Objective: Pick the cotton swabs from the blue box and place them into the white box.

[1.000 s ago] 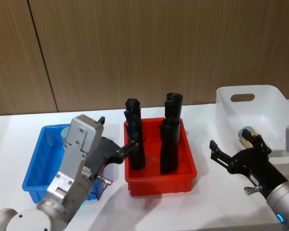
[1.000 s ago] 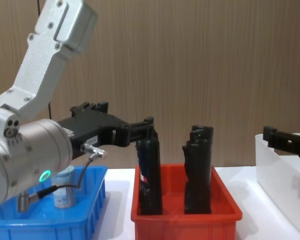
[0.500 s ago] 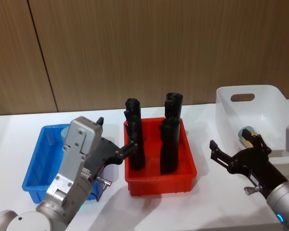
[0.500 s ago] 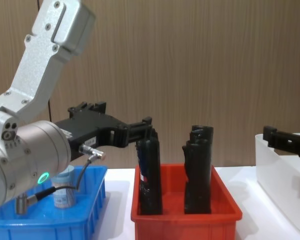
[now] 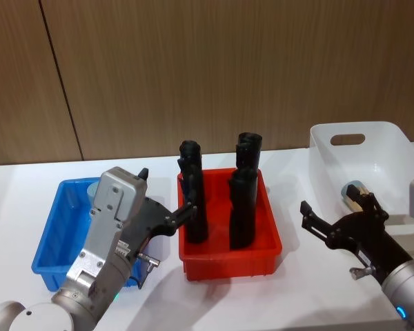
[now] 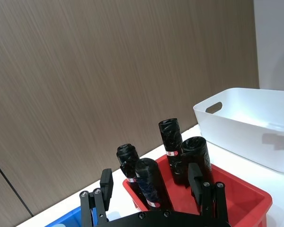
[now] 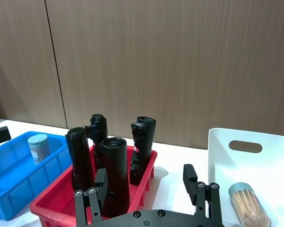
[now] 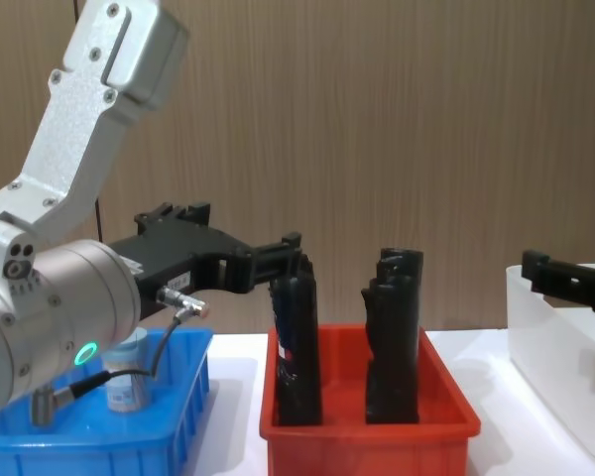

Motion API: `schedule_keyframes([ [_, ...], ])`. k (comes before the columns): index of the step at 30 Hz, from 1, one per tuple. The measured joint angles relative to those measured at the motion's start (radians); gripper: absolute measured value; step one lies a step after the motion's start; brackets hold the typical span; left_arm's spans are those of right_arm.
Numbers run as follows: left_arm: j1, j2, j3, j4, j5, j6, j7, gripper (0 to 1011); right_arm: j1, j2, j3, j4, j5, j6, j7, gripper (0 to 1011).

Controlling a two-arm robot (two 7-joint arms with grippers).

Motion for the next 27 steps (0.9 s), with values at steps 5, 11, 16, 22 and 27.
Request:
schedule_keyframes([
  [5, 0.0, 0.0, 0.0, 0.0, 0.0, 0.0, 0.0, 1004, 0.0, 0.0, 0.0, 0.0, 0.0, 0.0, 0.0, 1002],
  [11, 0.0, 0.0, 0.0, 0.0, 0.0, 0.0, 0.0, 1004, 0.005, 0.0, 0.001, 0.007, 0.0, 0.003, 0.013, 1002],
  [16, 0.0, 0.0, 0.0, 0.0, 0.0, 0.0, 0.0, 1004, 0.02, 0.0, 0.003, 0.026, 0.002, 0.011, 0.044, 1001],
  [22, 0.0, 0.0, 0.0, 0.0, 0.0, 0.0, 0.0, 1004, 0.054, -0.005, 0.006, 0.071, 0.009, 0.028, 0.104, 1002],
  [27, 0.0, 0.0, 0.0, 0.0, 0.0, 0.0, 0.0, 1004, 0.091, -0.013, 0.007, 0.118, 0.014, 0.041, 0.163, 1002],
])
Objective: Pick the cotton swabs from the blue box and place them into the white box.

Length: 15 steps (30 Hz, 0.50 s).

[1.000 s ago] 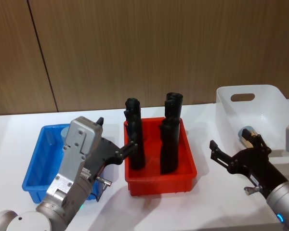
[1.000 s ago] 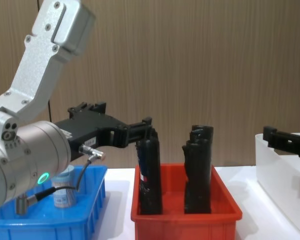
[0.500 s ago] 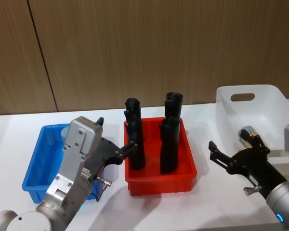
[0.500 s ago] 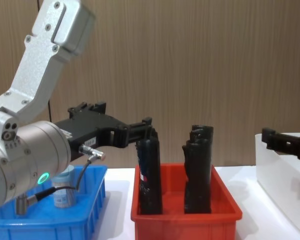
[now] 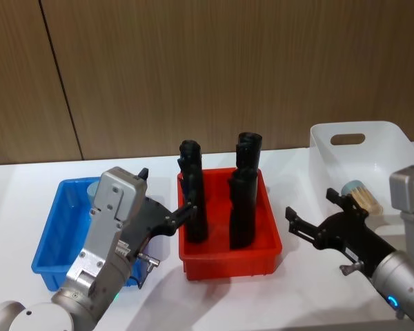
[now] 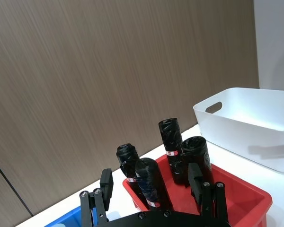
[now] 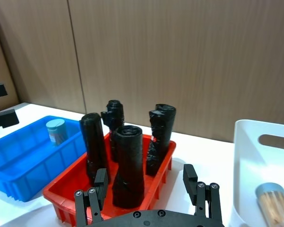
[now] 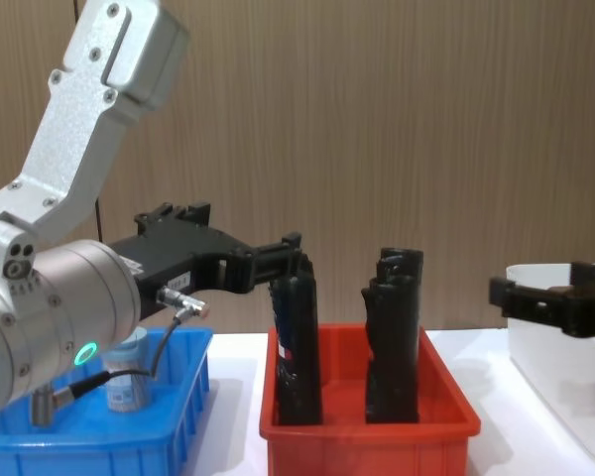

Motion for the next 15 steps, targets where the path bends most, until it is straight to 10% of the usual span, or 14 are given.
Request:
schedule_keyframes([
  [15, 0.0, 0.0, 0.0, 0.0, 0.0, 0.0, 0.0, 1004, 0.128, -0.045, -0.014, 0.148, 0.0, 0.032, 0.147, 1002],
])
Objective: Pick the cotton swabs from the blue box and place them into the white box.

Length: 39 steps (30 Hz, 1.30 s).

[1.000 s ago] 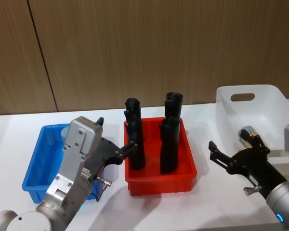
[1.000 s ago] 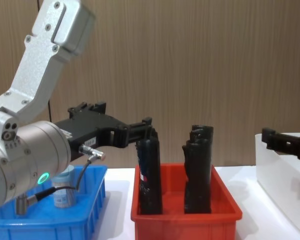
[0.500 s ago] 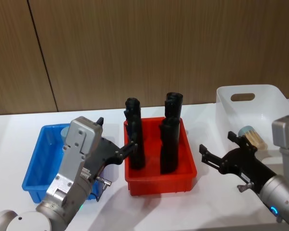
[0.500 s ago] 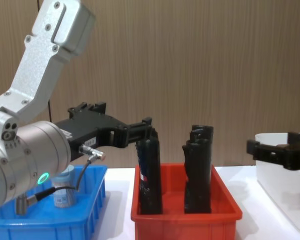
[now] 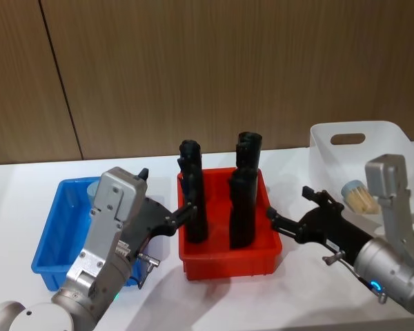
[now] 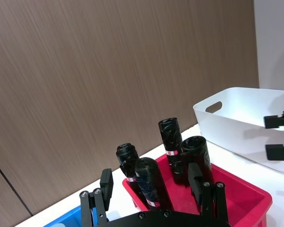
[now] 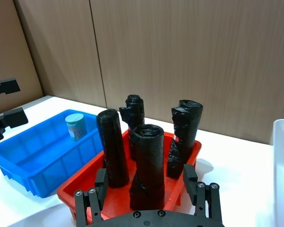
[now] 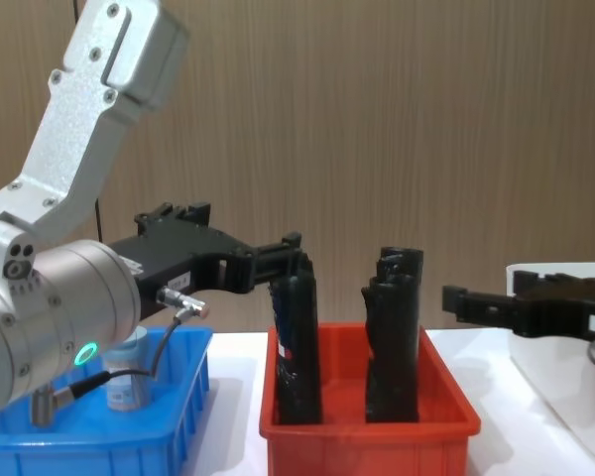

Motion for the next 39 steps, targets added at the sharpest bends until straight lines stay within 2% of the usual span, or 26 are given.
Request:
schedule_keyframes([
  [14, 0.0, 0.0, 0.0, 0.0, 0.0, 0.0, 0.0, 1004, 0.106, -0.041, -0.011, 0.132, -0.007, 0.018, 0.072, 1001],
  [20, 0.0, 0.0, 0.0, 0.0, 0.0, 0.0, 0.0, 1004, 0.163, -0.065, -0.018, 0.212, -0.014, 0.022, 0.101, 1001],
  [39, 0.0, 0.0, 0.0, 0.0, 0.0, 0.0, 0.0, 1004, 0.295, -0.119, -0.043, 0.42, -0.052, 0.001, 0.149, 1002],
])
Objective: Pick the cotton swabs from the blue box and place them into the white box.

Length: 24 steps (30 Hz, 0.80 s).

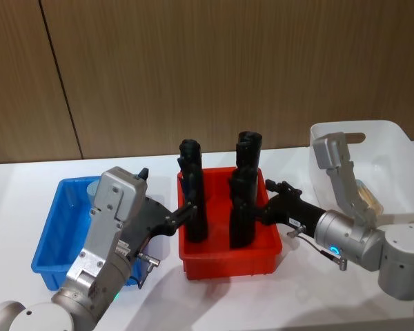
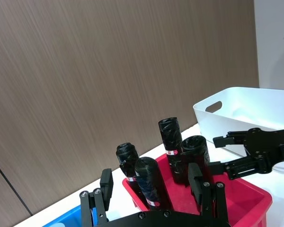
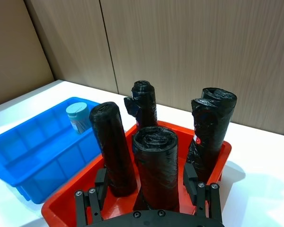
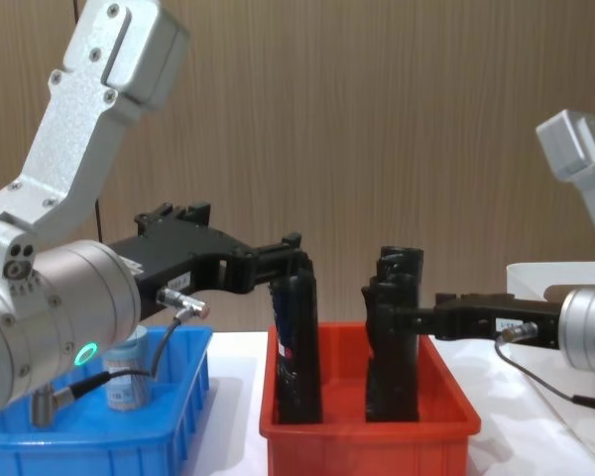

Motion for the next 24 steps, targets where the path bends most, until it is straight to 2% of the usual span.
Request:
schedule_keyframes([
  [24, 0.0, 0.0, 0.0, 0.0, 0.0, 0.0, 0.0, 1004, 0.109, -0.034, -0.006, 0.189, -0.032, -0.057, 0.016, 1002],
])
